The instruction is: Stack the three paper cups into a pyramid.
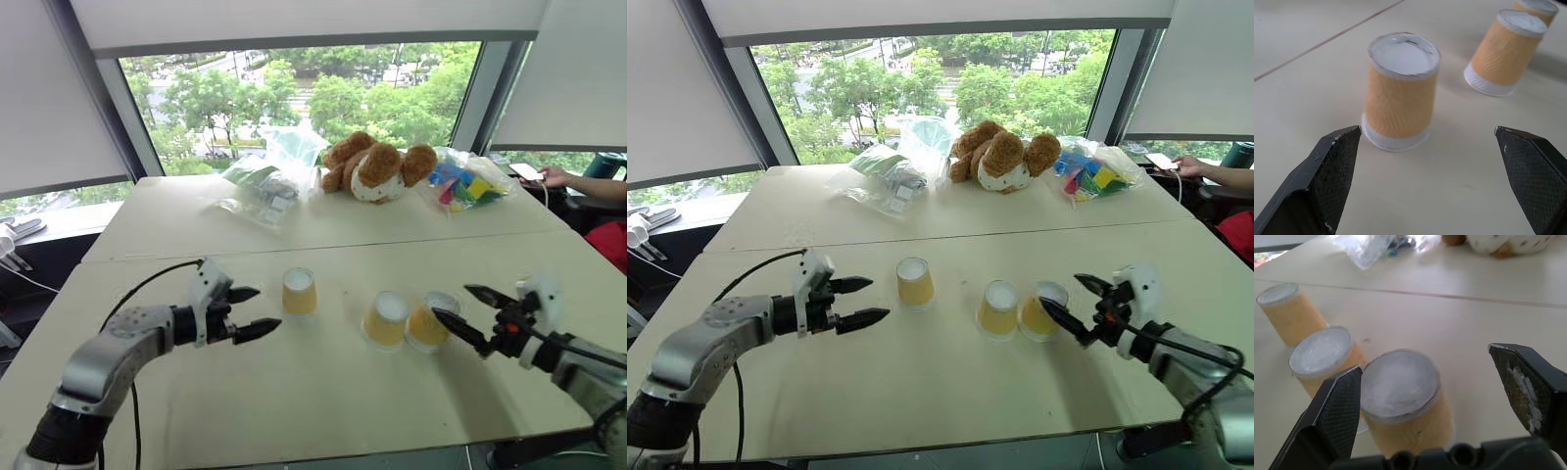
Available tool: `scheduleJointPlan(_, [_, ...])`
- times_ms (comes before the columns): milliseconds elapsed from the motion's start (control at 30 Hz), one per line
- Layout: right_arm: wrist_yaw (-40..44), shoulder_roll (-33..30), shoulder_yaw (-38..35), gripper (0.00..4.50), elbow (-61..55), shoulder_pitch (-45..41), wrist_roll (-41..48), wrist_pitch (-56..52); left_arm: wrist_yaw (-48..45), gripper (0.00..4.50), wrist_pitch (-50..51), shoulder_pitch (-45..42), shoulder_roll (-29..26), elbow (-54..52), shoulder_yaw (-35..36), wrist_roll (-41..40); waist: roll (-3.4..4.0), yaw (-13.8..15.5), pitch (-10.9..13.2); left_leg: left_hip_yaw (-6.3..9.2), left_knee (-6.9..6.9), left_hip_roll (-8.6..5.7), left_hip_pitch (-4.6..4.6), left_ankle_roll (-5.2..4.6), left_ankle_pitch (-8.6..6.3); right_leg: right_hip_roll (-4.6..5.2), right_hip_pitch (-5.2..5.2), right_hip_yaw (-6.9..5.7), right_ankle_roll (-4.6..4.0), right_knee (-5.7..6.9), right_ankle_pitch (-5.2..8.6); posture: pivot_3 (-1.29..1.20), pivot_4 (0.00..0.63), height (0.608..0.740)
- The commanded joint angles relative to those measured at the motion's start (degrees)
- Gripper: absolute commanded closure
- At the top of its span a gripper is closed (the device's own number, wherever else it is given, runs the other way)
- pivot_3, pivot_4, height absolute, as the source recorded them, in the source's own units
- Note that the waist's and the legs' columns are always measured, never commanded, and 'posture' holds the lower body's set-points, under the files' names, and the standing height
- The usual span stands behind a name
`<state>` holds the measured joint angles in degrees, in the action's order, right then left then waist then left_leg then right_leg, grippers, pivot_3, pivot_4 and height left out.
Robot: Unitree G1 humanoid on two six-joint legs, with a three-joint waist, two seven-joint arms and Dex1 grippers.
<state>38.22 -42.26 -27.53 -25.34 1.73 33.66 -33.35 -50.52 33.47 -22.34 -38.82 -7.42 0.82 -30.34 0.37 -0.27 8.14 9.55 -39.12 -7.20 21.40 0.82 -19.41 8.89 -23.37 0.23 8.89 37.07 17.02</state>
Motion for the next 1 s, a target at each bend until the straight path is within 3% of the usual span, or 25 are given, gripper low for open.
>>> scheduleJointPlan(33, [0.2,-4.0,-7.6,0.02,-6.0,0.3,5.9,-4.9,-3.1,0.00,-5.5,-4.7,1.0,6.5,0.1,2.2,-0.01,0.0,0.0,0.00,-0.01,0.00,0.00,0.00,0.00,0.00,0.01,-0.01,0.00,0.00,0.00,0.00,0.150,0.740])
scheduleJointPlan(167, [1.2,-11.8,-15.9,0.02,-9.9,-0.8,18.8,-16.1,-7.4,0.00,-11.7,-9.9,3.8,13.8,-4.1,6.5,-0.01,0.0,0.0,-0.01,-0.01,-0.01,0.01,0.00,0.00,0.02,0.04,-0.03,0.00,0.00,0.00,0.00,0.150,0.740])
scheduleJointPlan(333, [1.2,-18.4,-19.1,0.02,-12.6,-0.9,28.5,-24.0,-11.4,0.00,-19.1,-17.0,8.3,25.1,-7.1,10.8,-0.16,0.2,0.0,0.01,-0.04,0.02,0.03,-0.01,0.00,0.01,0.09,-0.14,0.01,-0.02,0.00,0.00,0.150,0.740])
scheduleJointPlan(700, [-6.0,-16.6,-14.3,0.02,-15.3,-2.4,31.6,-23.0,-14.8,0.00,-30.6,-23.9,15.5,39.6,-8.6,16.7,-0.22,0.8,0.0,-0.03,-0.08,0.01,0.04,-0.02,-0.01,0.04,0.07,-0.15,0.02,0.01,-0.01,0.00,0.150,0.740])
scheduleJointPlan(800, [-6.7,-16.3,-13.7,0.00,-15.3,-2.3,31.5,-22.4,-14.4,0.90,-32.0,-25.1,16.9,41.8,-7.5,16.8,-0.29,1.0,0.0,0.00,-0.10,0.00,0.07,-0.02,-0.01,0.04,0.08,-0.18,0.02,0.02,-0.01,0.00,0.150,0.740])
scheduleJointPlan(900, [-6.9,-16.0,-13.3,0.00,-15.7,-1.6,31.3,-21.8,-14.3,2.22,-33.0,-25.5,17.4,42.8,-7.1,16.9,-0.31,0.9,0.0,0.00,-0.11,0.00,0.06,-0.02,-0.01,0.04,0.08,-0.18,0.02,0.03,-0.01,0.00,0.150,0.740])
scheduleJointPlan(1000, [-7.0,-16.0,-12.9,0.00,-15.9,-0.9,31.1,-21.7,-15.2,2.21,-32.5,-25.8,17.3,42.5,-6.9,16.5,-0.31,0.8,0.0,0.00,-0.09,0.01,0.06,-0.02,-0.01,0.03,0.07,-0.18,0.02,0.04,-0.01,0.00,0.150,0.740])
